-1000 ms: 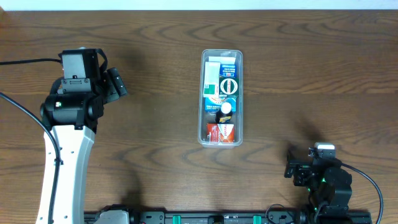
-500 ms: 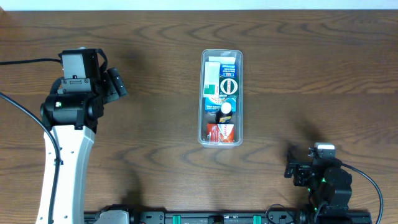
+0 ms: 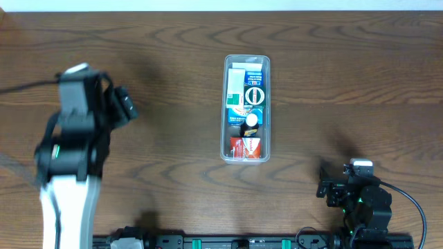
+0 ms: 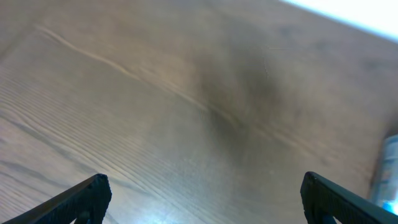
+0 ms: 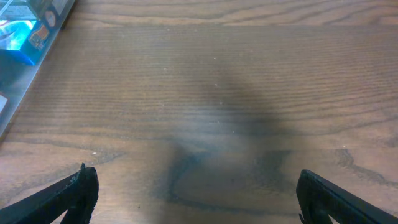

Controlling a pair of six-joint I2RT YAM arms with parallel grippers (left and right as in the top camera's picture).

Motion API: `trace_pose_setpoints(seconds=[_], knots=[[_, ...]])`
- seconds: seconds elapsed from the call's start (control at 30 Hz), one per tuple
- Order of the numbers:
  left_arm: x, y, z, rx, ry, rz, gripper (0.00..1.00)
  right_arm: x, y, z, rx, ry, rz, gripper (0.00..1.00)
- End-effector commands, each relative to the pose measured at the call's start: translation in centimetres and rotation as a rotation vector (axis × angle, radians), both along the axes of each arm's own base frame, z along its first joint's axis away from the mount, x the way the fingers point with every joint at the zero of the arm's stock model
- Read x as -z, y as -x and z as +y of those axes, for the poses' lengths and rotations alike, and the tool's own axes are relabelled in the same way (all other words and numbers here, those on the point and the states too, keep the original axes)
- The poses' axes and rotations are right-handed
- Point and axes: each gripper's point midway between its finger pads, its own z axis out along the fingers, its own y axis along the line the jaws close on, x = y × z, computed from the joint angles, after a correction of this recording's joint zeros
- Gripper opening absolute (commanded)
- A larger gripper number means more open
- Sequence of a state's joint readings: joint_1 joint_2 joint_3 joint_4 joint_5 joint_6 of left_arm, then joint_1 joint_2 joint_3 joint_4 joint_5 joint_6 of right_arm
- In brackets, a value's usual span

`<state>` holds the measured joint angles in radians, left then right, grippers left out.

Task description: Pack container

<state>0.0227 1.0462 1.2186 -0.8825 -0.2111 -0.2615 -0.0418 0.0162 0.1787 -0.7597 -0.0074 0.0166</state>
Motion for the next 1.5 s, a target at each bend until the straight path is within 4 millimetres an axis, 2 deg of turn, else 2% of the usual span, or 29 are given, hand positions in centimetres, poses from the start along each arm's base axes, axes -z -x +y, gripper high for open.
trace_pose_setpoints(seconds=[0.0, 0.1, 0.27, 0.47, 0.63, 0.93, 1.3, 1.47], knots=[[-2.8, 3.3, 0.2, -0.005, -0.023, -0.130, 0.98, 0.3, 0.0, 0.0, -0.010, 0.016, 0.001, 0.99], [-4.1, 5.5, 0.0, 0.000, -0.021, -0.216, 0.98, 0.3, 0.0, 0.0, -0.010, 0.016, 0.001, 0.99], [-4.4, 8.4, 0.0, 0.000, -0.023, -0.305, 0.98, 0.3, 0.0, 0.0, -0.010, 0.015, 0.001, 0.99], [-2.6, 11.6, -0.1, -0.001, -0.024, -0.384, 0.98, 0.3, 0.0, 0.0, -0.010, 0.016, 0.001, 0.99], [0.2, 13.3, -0.1, -0.002, -0.025, -0.425, 0.98, 0.3, 0.0, 0.0, -0.010, 0.016, 0.002, 0.99], [3.3, 13.2, -0.1, -0.002, -0.028, -0.520, 0.98, 0.3, 0.0, 0.0, -0.010, 0.015, 0.001, 0.99], [6.9, 12.0, -0.2, 0.001, -0.021, -0.443, 0.98, 0.3, 0.0, 0.0, -0.010, 0.016, 0.001, 0.99], [10.3, 11.3, -0.2, 0.001, -0.019, -0.366, 0.98, 0.3, 0.0, 0.0, -0.010, 0.016, 0.001, 0.99]])
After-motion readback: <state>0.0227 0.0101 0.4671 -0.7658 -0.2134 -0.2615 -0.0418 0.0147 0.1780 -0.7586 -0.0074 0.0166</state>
